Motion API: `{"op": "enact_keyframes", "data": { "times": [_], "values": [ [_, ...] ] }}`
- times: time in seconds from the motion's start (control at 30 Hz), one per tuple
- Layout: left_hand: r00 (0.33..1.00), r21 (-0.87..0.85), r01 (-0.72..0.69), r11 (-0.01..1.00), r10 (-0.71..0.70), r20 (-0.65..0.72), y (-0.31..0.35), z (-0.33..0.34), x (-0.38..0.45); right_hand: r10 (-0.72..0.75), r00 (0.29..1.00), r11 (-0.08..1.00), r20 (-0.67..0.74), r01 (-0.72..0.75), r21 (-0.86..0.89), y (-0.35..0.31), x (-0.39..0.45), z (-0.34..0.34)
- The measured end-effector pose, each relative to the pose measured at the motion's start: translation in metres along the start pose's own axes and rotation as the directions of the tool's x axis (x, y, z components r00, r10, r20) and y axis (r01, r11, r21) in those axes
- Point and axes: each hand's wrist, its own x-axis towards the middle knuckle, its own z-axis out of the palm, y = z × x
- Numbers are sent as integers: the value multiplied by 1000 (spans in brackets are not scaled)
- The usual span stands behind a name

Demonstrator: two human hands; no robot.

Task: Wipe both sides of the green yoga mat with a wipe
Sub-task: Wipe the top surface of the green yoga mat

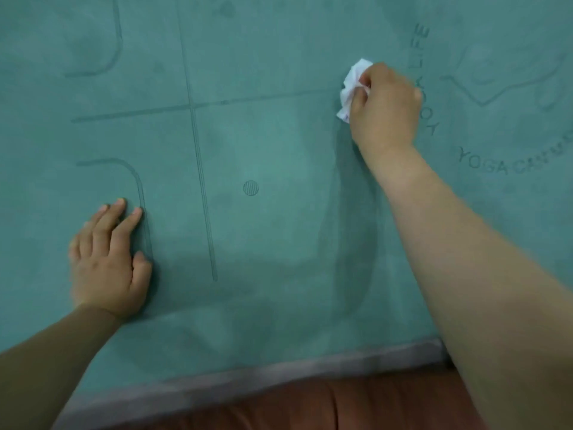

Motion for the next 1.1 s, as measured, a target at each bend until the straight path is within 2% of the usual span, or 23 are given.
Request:
{"op": "enact_keyframes", "data": {
  "times": [0.07,0.13,0.17,0.2,0.27,0.3,0.33,0.37,0.4,0.43,0.5,0.57,0.63,0.7,0.77,0.8,0.9,0.93,0.97,1.0,1.1],
  "values": [
    [1000,-7,-6,1000,6,3,1,0,2,76,997,994,-11,-75,77,-2,-13,1],
    [1000,-18,-6,1000,6,12,-1,0,2,191,981,969,6,-190,157,10,-82,-10],
    [1000,-31,3,1000,-3,14,0,0,1,298,954,942,46,-301,150,18,-125,-18],
    [1000,-40,6,999,-5,13,1,-1,1,434,895,890,101,-443,102,27,-169,-29],
    [1000,-40,0,999,0,9,1,-1,2,678,694,720,240,-693,-32,29,-236,-52],
    [1000,-39,2,999,-2,9,2,-1,2,741,604,646,294,-761,-66,23,-253,-58],
    [1000,-37,4,999,-4,9,2,0,2,767,557,603,317,-795,-63,13,-255,-57],
    [1000,-31,3,1000,-3,9,0,0,2,775,549,582,313,-813,-15,-1,-242,-51],
    [1000,-26,-2,1000,3,8,-1,0,2,766,581,589,276,-806,60,-16,-221,-43],
    [1000,-25,-11,1000,11,6,-1,0,2,725,652,637,220,-757,144,-31,-193,-33],
    [1000,-25,-26,999,26,-4,-2,1,2,561,809,754,174,-586,296,-64,-120,-11],
    [999,-30,-38,999,37,-16,-3,2,1,361,914,856,184,-403,325,-93,-50,2],
    [999,-35,-35,999,35,-20,-3,2,1,245,955,931,170,-280,235,-96,-10,2],
    [999,-37,-34,999,34,-12,-3,2,1,341,928,926,150,-359,120,-64,-24,-3],
    [1000,-44,-26,999,26,-2,-4,0,2,549,831,826,86,-556,99,-18,-93,-14],
    [1000,-43,-23,999,24,4,-4,0,2,665,745,738,58,-667,107,0,-139,-22],
    [1000,-50,-16,999,17,16,-3,0,2,911,408,401,65,-911,97,11,-250,-47],
    [1000,-50,-11,999,12,18,-3,0,2,937,346,339,55,-934,111,5,-259,-47],
    [1000,-51,-9,999,10,18,-2,-1,2,936,350,341,43,-928,150,-5,-250,-44],
    [1000,-53,-11,999,12,16,-2,-1,2,912,409,395,42,-900,186,-15,-226,-37],
    [1000,-57,-26,998,26,2,-3,0,2,717,694,662,70,-708,244,-41,-106,-8]
  ]
}}
